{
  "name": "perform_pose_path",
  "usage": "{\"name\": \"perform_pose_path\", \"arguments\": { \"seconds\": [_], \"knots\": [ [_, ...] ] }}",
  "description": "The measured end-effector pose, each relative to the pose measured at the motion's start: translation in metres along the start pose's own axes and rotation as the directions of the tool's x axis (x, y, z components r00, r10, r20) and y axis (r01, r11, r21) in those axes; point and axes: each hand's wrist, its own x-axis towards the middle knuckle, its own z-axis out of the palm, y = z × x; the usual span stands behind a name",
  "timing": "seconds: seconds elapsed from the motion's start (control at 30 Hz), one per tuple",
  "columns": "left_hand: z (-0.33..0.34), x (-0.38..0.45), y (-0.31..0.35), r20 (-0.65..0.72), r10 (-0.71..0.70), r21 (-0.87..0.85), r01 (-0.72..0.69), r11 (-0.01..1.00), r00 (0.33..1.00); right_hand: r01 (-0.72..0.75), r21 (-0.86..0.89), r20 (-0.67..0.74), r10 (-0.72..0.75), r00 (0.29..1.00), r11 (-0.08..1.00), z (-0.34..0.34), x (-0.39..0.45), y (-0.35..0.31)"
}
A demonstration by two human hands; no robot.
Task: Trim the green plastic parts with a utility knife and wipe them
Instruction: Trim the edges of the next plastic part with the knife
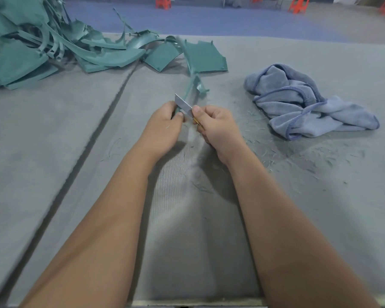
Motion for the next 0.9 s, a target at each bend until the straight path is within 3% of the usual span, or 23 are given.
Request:
{"name": "perform_pose_path", "arguments": {
  "seconds": [0.1, 0.17, 0.47, 0.6, 0.83, 0.9],
  "knots": [
    [0.000, 0.001, -0.001, 0.030, -0.168, -0.267, 0.169, 0.949, 0.985, 0.000, -0.007, 0.000, 0.000, 1.000, 1.000, 0.000, -0.002, -0.002],
    [-0.004, 0.002, -0.001, 0.067, -0.191, -0.388, 0.202, 0.899, 0.979, -0.001, 0.007, 0.012, 0.001, 1.000, 1.000, 0.000, -0.003, -0.003],
    [-0.002, -0.007, 0.002, 0.236, -0.052, -0.324, 0.129, 0.937, 0.970, 0.029, 0.025, 0.016, -0.030, 0.999, 0.999, 0.002, -0.007, -0.009],
    [-0.002, -0.009, 0.006, 0.215, -0.032, -0.377, 0.113, 0.919, 0.976, 0.053, -0.035, -0.006, -0.054, 0.999, 0.998, 0.001, -0.007, -0.009],
    [-0.005, -0.005, 0.011, 0.345, -0.148, -0.539, 0.324, 0.778, 0.927, 0.108, -0.095, -0.018, -0.110, 0.994, 0.990, 0.002, -0.008, -0.009],
    [-0.005, -0.003, 0.011, 0.313, -0.124, -0.562, 0.289, 0.775, 0.942, 0.114, -0.083, -0.045, -0.118, 0.992, 0.990, 0.002, -0.007, -0.008]
  ]
}}
